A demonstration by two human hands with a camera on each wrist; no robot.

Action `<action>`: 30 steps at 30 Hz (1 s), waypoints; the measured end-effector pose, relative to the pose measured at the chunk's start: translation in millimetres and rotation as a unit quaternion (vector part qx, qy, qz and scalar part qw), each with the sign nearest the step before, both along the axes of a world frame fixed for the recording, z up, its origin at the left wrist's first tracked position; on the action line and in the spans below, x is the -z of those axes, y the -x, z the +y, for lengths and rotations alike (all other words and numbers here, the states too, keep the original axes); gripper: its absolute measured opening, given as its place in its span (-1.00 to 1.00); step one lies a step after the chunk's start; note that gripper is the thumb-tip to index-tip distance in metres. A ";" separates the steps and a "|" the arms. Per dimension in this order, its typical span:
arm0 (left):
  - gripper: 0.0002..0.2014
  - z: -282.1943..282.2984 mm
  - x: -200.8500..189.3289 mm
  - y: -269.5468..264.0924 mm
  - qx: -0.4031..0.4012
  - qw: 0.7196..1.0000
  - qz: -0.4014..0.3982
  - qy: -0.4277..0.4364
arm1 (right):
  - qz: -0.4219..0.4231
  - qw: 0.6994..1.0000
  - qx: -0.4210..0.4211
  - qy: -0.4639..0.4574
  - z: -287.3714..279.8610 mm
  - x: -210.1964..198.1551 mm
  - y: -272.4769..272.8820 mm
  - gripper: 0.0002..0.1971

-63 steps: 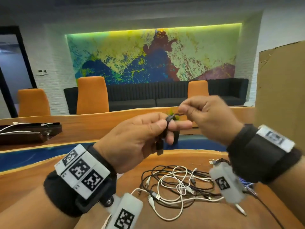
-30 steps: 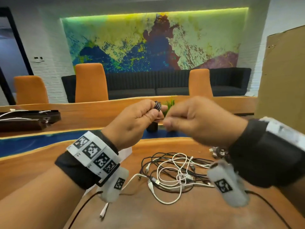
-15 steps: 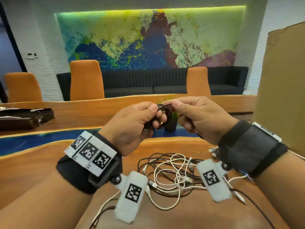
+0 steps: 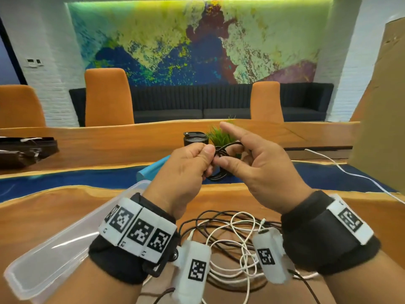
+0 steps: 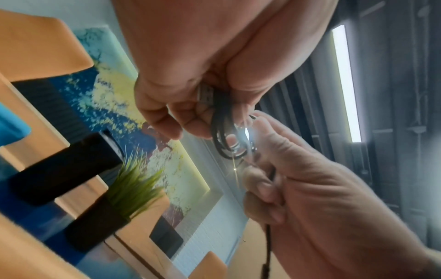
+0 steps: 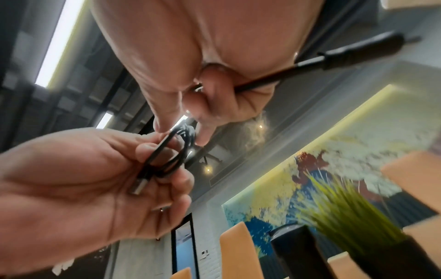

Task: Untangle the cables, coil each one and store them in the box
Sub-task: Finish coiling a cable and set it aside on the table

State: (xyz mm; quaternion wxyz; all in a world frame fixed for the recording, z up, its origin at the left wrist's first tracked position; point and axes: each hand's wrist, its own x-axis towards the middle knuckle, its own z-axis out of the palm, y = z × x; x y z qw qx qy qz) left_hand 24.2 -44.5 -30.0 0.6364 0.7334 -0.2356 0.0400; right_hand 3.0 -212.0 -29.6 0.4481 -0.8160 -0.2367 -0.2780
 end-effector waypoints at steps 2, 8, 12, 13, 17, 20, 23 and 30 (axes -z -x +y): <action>-0.66 2.3 4.8 -7.5 0.005 1.000 -0.015 0.001 | -0.064 0.996 0.023 0.052 -0.2 3.9 -5.7 -0.46; -0.73 1.8 7.9 -15.1 -0.004 0.998 -0.063 -0.017 | -0.120 0.991 0.039 0.044 1.9 10.9 -19.8 -0.68; -0.79 -0.2 6.2 -18.7 -0.008 0.997 -0.081 -0.002 | -0.140 0.986 0.054 0.068 6.3 8.9 -19.1 -0.75; -0.79 -1.0 7.1 -19.3 -0.006 0.997 -0.079 0.004 | -0.154 0.983 0.070 0.077 6.9 9.2 -19.9 -0.79; -0.77 -2.4 9.1 -18.0 0.027 0.998 -0.063 0.015 | -0.161 0.980 0.105 0.059 3.7 8.6 -22.7 -0.83; -0.83 -0.8 8.6 -17.5 0.022 0.993 -0.112 -0.015 | -0.152 0.982 0.099 0.050 1.0 5.3 -20.7 -0.81; -0.90 4.0 4.6 -19.5 0.013 0.978 -0.194 -0.080 | -0.120 0.988 0.089 0.029 -1.4 2.3 -19.8 -0.81; -0.89 15.9 -5.1 -17.5 0.004 0.966 -0.199 -0.167 | -0.039 0.997 0.064 0.017 -0.6 -0.5 -16.9 -0.84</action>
